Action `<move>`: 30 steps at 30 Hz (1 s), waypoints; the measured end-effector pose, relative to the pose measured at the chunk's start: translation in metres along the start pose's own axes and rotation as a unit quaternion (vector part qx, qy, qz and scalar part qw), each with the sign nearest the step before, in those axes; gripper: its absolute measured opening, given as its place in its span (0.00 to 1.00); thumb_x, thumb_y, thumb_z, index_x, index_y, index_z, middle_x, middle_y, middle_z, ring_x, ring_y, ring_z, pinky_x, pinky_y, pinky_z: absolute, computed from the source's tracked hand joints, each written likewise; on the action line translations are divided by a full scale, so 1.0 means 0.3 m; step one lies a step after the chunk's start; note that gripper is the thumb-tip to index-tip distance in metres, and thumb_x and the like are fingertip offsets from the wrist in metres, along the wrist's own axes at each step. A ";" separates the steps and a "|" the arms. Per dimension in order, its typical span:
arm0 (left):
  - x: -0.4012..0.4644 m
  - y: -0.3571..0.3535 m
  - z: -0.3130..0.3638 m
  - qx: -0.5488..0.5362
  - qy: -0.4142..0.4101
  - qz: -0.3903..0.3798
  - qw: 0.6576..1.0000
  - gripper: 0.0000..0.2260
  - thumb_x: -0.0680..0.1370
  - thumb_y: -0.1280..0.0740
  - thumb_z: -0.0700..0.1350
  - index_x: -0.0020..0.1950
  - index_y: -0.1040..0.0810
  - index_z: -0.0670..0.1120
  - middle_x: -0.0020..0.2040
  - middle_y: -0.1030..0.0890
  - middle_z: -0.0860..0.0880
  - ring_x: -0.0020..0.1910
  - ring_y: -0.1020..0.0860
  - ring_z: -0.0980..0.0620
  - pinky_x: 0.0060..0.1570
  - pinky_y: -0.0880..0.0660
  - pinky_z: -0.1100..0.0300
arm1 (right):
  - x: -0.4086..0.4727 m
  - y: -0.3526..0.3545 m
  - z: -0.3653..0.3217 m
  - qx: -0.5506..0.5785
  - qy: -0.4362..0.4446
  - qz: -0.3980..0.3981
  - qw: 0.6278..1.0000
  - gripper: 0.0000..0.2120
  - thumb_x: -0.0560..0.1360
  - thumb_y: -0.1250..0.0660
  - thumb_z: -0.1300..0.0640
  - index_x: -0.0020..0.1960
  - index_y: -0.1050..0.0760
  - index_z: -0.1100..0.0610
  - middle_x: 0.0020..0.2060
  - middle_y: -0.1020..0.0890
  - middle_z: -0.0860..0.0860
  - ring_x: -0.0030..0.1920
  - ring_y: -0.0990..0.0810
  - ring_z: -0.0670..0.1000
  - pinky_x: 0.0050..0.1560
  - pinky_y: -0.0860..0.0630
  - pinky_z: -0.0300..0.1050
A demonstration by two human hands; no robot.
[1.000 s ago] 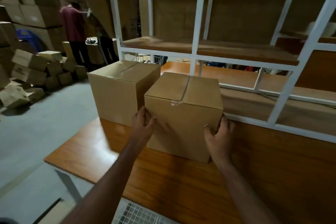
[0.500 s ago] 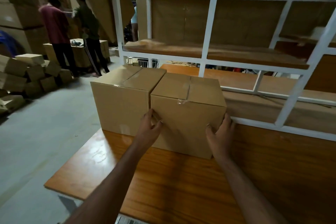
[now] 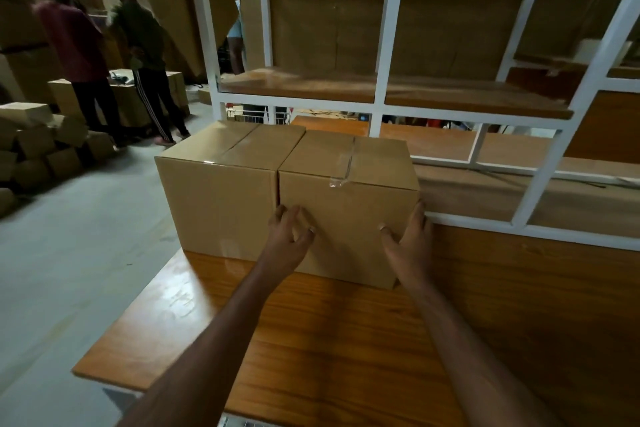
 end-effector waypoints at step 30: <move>-0.381 -1.244 0.815 -0.153 -0.121 -0.235 0.952 0.11 0.83 0.36 0.46 0.65 0.26 0.55 0.58 0.22 0.57 0.51 0.23 0.68 0.49 0.27 0.66 | -0.171 1.252 0.663 0.121 0.029 0.179 0.976 0.13 0.81 0.36 0.57 0.65 0.26 0.52 0.51 0.18 0.46 0.50 0.18 0.43 0.48 0.19 0.40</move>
Point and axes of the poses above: each hand's wrist, its own x-axis towards the middle knuckle, its own y-axis out of the back of the hand, z = x × y, the point moved 7 cm from there along x, towards the middle knuckle
